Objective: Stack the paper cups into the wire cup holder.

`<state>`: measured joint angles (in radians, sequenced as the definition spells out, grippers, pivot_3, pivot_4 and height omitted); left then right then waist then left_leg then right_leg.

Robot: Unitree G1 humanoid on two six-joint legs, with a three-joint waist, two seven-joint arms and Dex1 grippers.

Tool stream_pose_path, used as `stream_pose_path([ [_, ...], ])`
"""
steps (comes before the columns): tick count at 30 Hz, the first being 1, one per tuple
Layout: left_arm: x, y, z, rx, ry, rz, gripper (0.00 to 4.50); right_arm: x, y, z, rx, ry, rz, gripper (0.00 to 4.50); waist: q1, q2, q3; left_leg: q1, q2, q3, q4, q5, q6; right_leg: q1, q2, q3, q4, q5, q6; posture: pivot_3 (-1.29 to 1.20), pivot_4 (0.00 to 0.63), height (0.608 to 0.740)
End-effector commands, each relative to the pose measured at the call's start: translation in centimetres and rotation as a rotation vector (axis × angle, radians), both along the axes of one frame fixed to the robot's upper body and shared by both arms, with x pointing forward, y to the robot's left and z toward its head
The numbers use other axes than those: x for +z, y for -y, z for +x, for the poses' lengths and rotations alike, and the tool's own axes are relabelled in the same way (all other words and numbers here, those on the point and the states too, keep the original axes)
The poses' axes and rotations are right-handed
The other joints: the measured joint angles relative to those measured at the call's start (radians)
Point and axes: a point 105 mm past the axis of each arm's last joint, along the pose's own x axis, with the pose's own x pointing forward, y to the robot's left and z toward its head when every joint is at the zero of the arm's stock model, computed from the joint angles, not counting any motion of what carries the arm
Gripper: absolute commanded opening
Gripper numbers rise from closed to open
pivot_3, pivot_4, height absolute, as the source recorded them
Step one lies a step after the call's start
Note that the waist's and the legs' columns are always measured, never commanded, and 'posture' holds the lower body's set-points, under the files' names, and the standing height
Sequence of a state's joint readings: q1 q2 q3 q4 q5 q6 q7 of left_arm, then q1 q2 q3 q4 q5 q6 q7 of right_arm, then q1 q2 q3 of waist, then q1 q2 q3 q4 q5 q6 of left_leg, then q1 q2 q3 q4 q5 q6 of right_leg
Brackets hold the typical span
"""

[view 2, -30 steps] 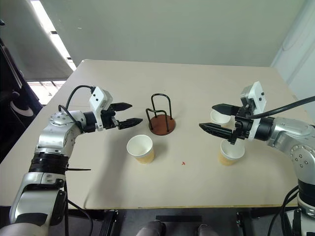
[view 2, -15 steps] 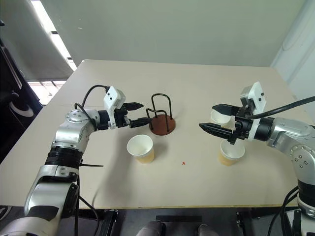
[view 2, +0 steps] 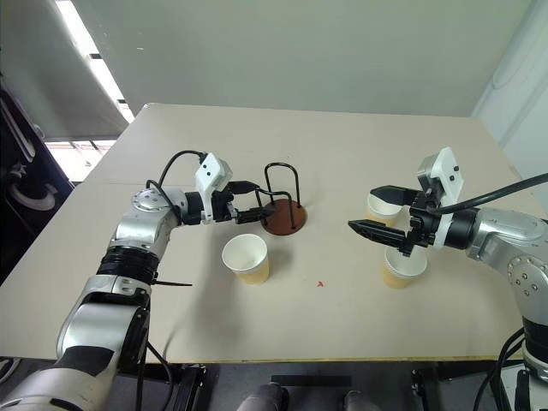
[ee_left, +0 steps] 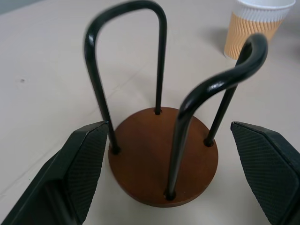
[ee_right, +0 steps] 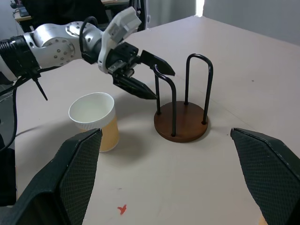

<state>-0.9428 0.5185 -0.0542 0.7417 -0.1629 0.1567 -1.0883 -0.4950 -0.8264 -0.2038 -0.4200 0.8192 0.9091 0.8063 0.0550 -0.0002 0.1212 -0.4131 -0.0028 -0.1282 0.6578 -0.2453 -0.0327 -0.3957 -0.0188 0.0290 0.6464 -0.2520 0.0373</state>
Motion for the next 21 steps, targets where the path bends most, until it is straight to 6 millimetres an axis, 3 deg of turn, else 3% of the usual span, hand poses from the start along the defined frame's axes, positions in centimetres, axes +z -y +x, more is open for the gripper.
stream_pose_path([
  [1,1.7,0.5,0.3,-0.02,0.062,0.004,4.46,0.9,-0.1,-0.4,0.001,0.054,-0.016,4.5,0.0,0.0,0.0,0.0,0.0,0.0,0.001,0.0,0.0,0.0,0.0,0.0,0.0,0.0,0.0,0.0,0.15,0.74],
  [10,1.7,1.5,0.9,-0.015,0.082,-0.011,4.46,0.9,0.2,-0.2,-0.024,0.059,-0.013,4.5,0.001,0.0,0.0,-0.004,-0.001,0.0,0.008,-0.002,0.004,0.0,0.0,0.001,0.0,0.002,0.004,0.0,0.15,0.74],
  [13,1.6,1.6,1.0,-0.015,0.082,-0.018,3.59,0.9,0.3,-0.1,-0.033,0.061,-0.011,4.5,0.001,0.0,0.0,-0.004,-0.001,0.0,0.008,-0.002,0.004,0.0,0.0,0.001,0.0,0.002,0.004,0.0,0.15,0.74],
  [21,1.7,2.0,0.7,-0.055,0.067,-0.03,0.66,0.8,0.6,-0.1,-0.041,0.052,-0.014,4.5,0.002,0.0,0.0,-0.004,-0.001,0.0,0.009,-0.002,0.004,0.0,0.0,0.001,0.0,0.002,0.004,0.0,0.15,0.74],
])
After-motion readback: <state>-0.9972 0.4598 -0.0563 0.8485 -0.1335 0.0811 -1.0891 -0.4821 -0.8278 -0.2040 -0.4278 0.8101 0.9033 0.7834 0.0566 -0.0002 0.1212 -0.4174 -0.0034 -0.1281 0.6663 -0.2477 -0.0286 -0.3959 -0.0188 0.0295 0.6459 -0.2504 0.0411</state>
